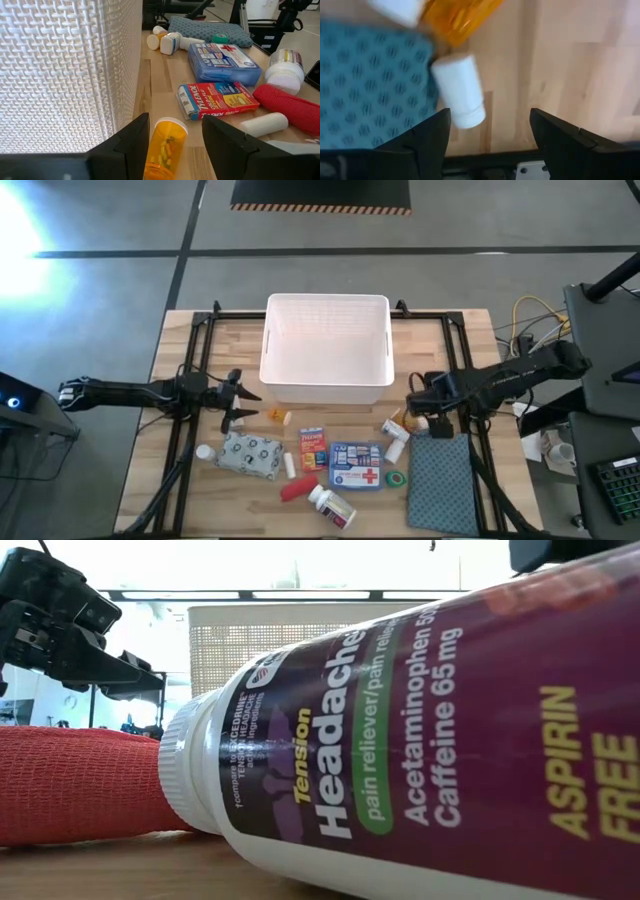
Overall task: Pick & place medical supplies in basket/bin
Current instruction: Put the white pill bottle into the white bin
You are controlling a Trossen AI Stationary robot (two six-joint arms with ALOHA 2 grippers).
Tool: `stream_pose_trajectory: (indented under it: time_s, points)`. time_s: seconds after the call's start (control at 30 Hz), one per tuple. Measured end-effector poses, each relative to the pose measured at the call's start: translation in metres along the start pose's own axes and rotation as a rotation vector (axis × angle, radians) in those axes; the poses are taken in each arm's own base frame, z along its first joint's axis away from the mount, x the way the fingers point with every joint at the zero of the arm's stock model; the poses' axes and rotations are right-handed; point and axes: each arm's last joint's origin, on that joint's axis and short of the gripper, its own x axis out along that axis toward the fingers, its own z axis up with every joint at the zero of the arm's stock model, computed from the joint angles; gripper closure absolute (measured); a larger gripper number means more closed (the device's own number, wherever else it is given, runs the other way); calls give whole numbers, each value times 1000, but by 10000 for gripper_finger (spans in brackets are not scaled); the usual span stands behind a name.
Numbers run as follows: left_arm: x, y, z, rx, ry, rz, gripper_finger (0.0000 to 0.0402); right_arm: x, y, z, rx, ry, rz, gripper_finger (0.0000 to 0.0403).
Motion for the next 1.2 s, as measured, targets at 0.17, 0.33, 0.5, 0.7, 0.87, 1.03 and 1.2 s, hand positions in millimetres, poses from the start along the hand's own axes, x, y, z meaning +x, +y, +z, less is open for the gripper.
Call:
stream_pose_trajectory:
  time_s: [0.17, 0.33, 0.5, 0.7, 0.87, 1.03, 1.2]
  points:
    - [0, 0, 0, 0, 1, 0, 238, 12, 17, -4, -114, 43, -16, 112]
    - [0, 0, 0, 0, 0, 0, 238, 19, 24, 4, -62, 32, -55, 82]
    - [0, 0, 0, 0, 1, 0, 238, 33, 29, 14, 3, 53, -69, 80]
    - [0, 0, 0, 0, 0, 0, 238, 53, 30, 14, 7, 120, -131, 112]
    - [0, 0, 0, 0, 0, 0, 238, 59, 31, 16, 13, 88, -112, 147]
    - [0, 0, 0, 0, 0, 0, 238, 56, 33, 19, 24, 70, -92, 167]
    - [0, 0, 0, 0, 0, 1, 238, 56, 34, 20, 48, 66, -72, 168]
